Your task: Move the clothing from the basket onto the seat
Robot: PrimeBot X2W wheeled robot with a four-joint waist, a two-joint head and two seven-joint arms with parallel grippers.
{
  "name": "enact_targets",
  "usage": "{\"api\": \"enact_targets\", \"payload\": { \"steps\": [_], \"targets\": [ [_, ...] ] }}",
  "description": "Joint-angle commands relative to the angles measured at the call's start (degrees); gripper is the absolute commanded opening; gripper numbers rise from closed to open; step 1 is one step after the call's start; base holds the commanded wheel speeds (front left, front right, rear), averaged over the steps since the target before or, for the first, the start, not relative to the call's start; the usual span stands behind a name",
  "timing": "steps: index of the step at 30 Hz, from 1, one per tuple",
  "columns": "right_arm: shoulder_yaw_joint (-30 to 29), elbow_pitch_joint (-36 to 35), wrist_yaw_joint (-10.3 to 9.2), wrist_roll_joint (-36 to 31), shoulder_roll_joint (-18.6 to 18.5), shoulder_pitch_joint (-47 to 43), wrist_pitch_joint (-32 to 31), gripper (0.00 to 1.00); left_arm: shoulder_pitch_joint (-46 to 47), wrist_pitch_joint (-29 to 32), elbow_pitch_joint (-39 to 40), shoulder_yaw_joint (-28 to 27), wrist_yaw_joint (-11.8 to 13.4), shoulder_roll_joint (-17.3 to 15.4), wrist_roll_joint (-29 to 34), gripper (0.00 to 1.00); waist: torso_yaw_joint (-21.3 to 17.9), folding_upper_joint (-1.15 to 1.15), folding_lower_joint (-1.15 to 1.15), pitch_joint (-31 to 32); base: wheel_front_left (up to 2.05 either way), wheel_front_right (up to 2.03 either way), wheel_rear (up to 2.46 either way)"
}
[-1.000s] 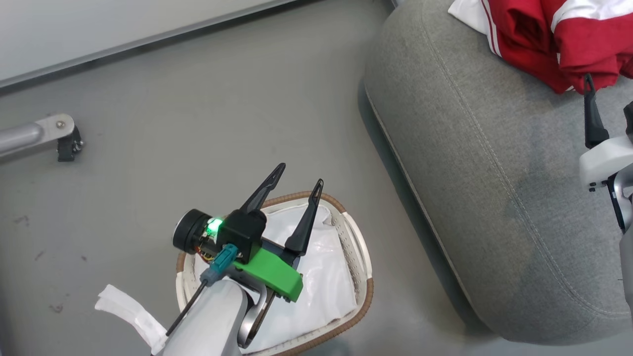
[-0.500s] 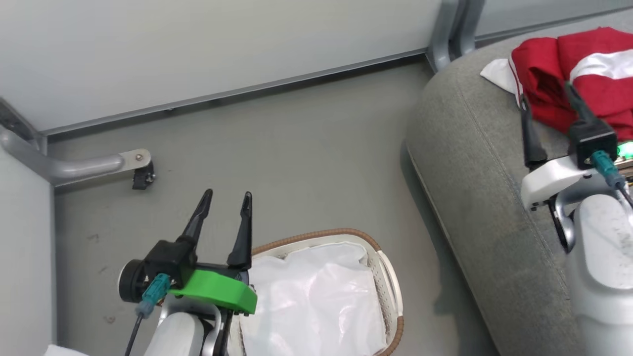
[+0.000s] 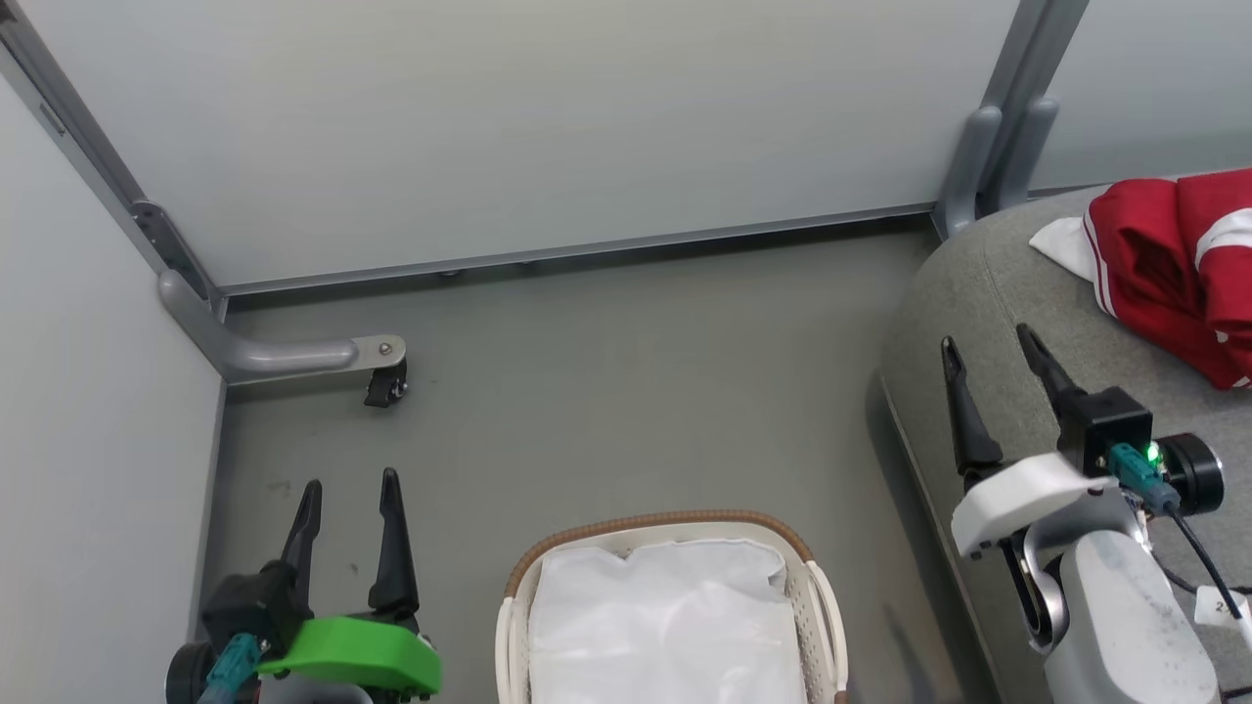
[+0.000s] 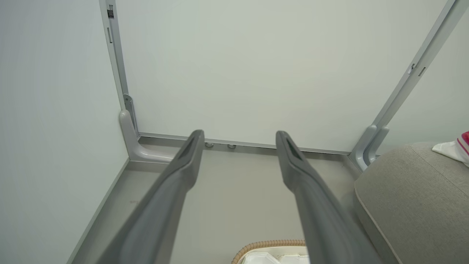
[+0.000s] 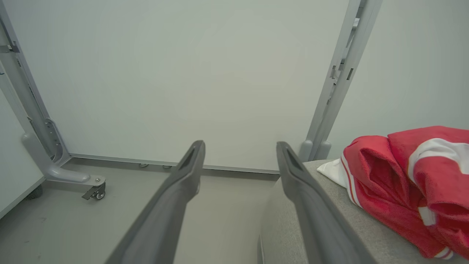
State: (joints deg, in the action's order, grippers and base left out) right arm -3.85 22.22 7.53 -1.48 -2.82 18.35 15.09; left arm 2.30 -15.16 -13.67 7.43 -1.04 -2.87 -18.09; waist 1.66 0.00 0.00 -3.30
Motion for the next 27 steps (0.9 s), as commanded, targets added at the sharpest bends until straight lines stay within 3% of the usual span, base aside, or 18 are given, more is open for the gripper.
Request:
{"api": "enact_targets", "payload": {
  "steps": [1,12,27],
  "targets": [
    [0.5,-0.2,-0.08,1.6,-0.2,-1.9,0.1,1.00,-1.7,0.0,-0.1,-0.5,0.2,-0.1,-0.3,1.00,1.3,0.00,0.00,1.7,0.00,0.00,0.00],
    [3.4,-1.2,-0.08,6.3,-0.2,-10.1,0.1,1.00,-6.4,0.0,0.0,-0.9,0.5,-0.1,-1.4,1.00,0.2,0.00,0.00,3.3,0.00,0.00,0.00],
    [4.8,-1.5,-0.08,7.7,-0.2,-11.1,0.1,1.00,-6.3,0.0,-0.8,-0.4,0.2,-0.1,-1.3,1.00,-0.1,0.00,0.00,4.1,0.00,0.00,0.00]
  ]
}}
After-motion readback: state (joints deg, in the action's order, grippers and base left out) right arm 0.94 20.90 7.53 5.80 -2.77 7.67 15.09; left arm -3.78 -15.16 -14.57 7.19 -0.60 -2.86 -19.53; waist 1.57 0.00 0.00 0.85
